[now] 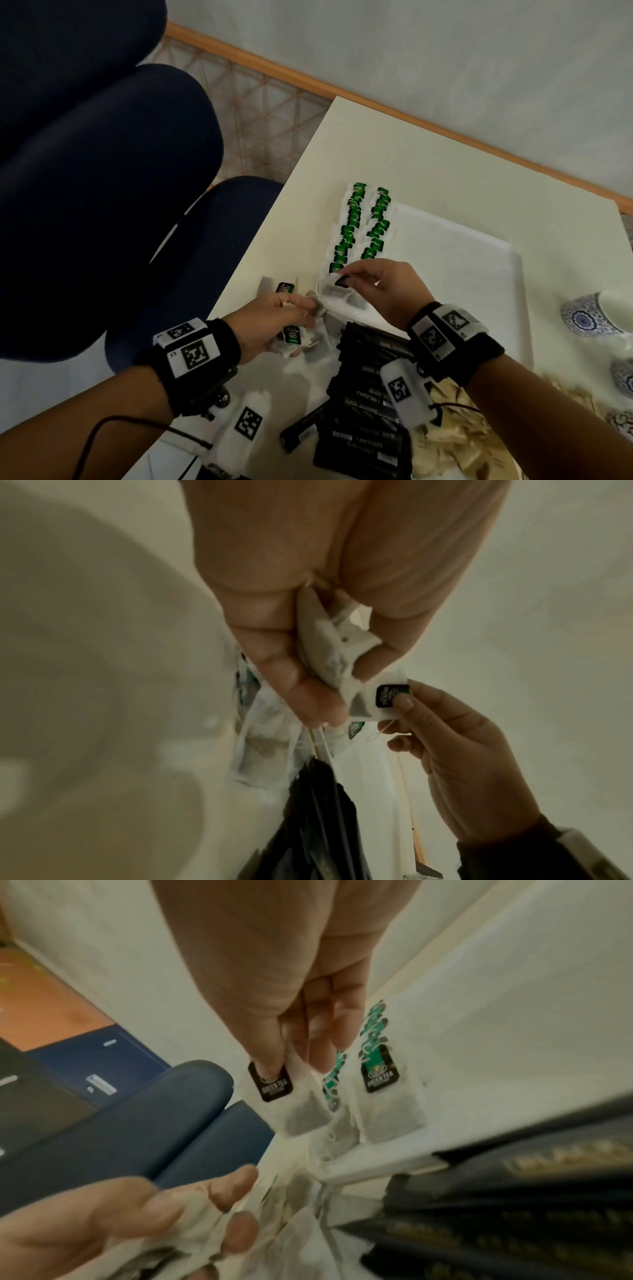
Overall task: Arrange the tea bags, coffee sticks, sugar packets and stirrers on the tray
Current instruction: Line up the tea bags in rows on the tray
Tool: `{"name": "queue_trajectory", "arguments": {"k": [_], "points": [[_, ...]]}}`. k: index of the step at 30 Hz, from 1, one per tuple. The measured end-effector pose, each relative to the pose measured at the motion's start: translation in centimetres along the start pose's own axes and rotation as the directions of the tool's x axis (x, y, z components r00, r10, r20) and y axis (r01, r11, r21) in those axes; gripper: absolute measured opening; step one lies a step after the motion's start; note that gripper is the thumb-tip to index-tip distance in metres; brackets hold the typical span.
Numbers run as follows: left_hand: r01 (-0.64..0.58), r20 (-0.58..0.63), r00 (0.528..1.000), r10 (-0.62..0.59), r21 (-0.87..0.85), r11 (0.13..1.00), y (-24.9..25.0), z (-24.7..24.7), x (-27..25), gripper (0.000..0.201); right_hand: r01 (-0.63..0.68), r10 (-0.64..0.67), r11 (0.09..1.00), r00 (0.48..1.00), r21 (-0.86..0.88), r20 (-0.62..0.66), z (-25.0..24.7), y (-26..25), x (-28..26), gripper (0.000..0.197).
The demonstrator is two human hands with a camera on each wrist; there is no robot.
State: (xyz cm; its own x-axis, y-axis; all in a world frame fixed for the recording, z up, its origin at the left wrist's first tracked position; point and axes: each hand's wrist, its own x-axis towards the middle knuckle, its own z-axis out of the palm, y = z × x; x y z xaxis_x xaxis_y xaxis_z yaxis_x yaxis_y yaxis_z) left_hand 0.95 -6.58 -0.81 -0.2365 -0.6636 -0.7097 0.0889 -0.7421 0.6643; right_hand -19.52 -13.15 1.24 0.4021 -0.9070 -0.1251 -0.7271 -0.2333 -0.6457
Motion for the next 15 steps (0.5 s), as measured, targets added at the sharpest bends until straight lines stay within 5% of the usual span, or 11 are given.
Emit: {"name": "queue_trajectory", "arguments": {"k": [5, 15], "points": [[0.005, 0.023, 1.0, -0.007, 0.057, 0.998, -0.9, -1.1, 0.1, 0.046, -0.035, 0.04, 0.998, 0.996, -0.057, 0.079, 0.4, 0.0, 1.0, 0.018], [-0.011, 0.057, 0.998, 0.007, 0.084, 0.996, -0.5, -2.3, -0.5, 0.036, -0.084, 0.086, 0.996, 0.978, -0.022, 0.19, 1.2, -0.5, 1.7, 0.013]]}}
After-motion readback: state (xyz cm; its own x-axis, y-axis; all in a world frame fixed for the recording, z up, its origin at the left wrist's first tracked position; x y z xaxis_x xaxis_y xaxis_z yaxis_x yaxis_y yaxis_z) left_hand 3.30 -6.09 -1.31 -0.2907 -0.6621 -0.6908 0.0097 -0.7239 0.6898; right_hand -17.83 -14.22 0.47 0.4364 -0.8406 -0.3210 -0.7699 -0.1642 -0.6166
